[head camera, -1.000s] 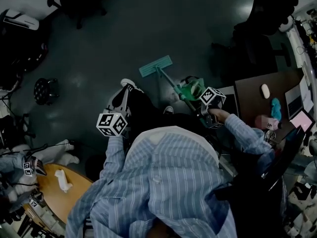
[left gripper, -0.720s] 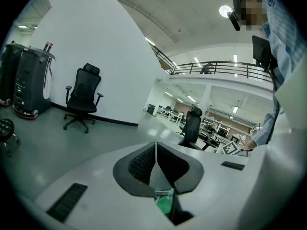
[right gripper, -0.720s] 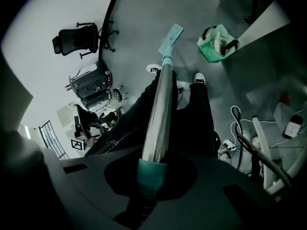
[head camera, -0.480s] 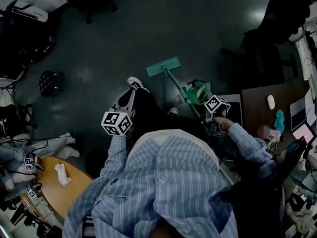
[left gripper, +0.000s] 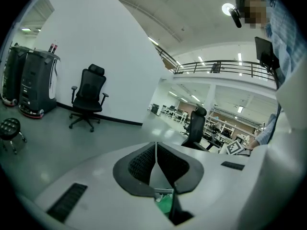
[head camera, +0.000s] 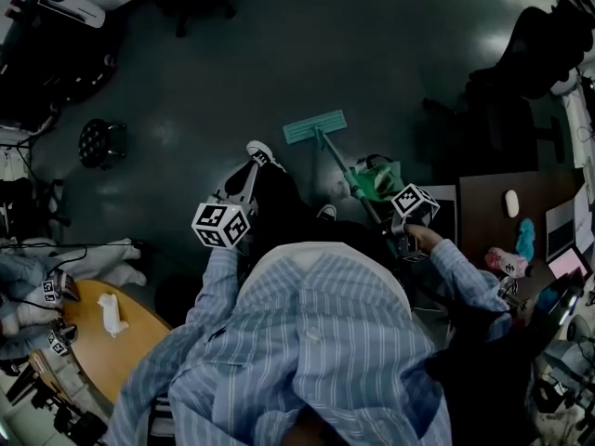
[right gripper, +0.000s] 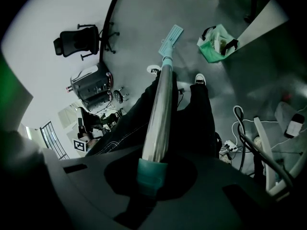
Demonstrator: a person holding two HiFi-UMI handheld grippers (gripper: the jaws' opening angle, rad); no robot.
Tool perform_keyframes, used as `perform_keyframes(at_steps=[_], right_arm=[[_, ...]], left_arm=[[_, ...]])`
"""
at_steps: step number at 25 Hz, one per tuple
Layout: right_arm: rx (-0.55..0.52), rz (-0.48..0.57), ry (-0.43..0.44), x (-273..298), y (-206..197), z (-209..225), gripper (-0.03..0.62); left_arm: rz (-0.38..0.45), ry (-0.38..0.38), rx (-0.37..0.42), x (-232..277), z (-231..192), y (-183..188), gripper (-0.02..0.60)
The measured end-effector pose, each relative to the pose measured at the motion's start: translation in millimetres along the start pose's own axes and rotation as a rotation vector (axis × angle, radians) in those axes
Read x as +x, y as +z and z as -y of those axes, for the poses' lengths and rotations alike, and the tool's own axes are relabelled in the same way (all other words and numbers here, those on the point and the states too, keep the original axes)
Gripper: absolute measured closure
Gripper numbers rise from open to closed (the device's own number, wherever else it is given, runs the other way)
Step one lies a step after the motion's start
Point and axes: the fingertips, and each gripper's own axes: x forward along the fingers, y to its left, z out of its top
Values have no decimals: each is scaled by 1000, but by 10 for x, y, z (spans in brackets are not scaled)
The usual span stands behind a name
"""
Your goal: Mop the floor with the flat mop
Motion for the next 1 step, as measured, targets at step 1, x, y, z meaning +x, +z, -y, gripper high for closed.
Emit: perform_keyframes(at_steps=[1], right_arm=[[5,7,4,-8,-3,0,569]], left_arm=[[-3,0,2,-9,-1,-1,572]])
